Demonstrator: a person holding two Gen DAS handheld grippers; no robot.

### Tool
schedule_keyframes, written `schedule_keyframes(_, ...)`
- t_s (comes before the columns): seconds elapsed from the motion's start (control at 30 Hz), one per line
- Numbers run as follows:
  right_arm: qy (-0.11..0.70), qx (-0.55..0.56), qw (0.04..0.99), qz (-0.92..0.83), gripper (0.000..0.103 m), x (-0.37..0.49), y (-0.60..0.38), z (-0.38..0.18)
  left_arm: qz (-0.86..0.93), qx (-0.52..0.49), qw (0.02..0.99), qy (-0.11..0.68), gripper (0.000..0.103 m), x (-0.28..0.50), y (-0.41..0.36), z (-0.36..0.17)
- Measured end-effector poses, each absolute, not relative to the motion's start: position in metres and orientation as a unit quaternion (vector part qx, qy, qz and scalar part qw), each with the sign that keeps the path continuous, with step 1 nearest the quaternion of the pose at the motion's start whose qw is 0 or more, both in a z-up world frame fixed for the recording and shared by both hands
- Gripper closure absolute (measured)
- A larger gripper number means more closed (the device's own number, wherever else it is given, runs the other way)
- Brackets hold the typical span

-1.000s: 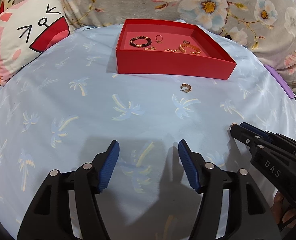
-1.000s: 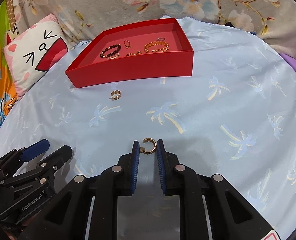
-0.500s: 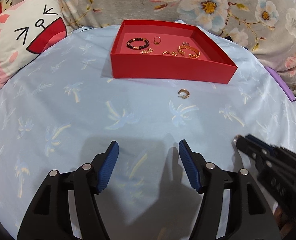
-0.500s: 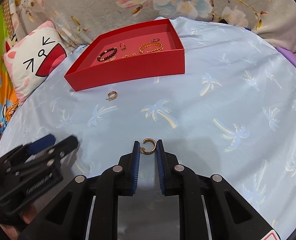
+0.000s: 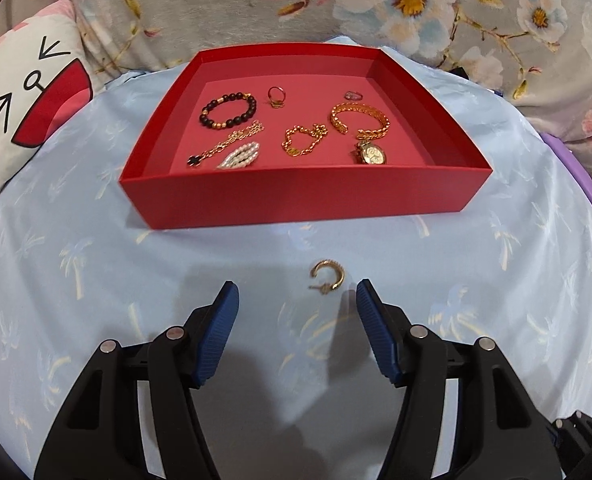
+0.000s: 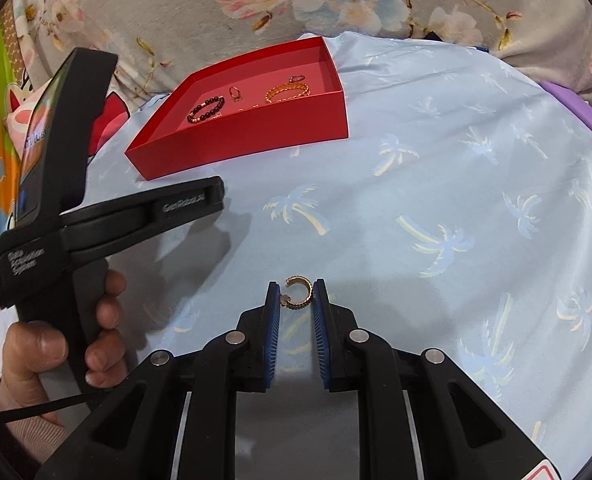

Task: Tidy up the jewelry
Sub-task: 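Close the left tool on the second gold hoop earring while the right tool holds its earring, then carry both hoop earrings over the red box and lower them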

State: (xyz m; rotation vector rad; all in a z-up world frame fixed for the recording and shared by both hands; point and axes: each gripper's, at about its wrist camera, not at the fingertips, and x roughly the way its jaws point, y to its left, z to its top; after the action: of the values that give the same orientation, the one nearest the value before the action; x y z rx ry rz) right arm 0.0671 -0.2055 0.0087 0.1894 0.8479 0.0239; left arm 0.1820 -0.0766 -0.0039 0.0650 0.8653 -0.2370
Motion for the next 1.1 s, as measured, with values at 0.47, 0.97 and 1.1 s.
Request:
schedule_keyframes(0.47,0.411,0.092,0.907,0.012,0.088,0.068,-0.206,0.009,-0.104,0.058,0.901,0.417,0.058,0.188,-0.09,-0.004)
schedule_keyframes(0.97,0.41,0.094,0.907,0.012,0.088,0.068,-0.205,0.008,-0.125,0.026,0.901,0.414,0.087,0.181,-0.079,-0.002)
schedule_keyframes(1.1,0.41,0.095,0.907,0.012,0.088,0.068,-0.206,0.008,-0.124,0.015,0.901,0.415,0.087,0.168,-0.066,-0.002)
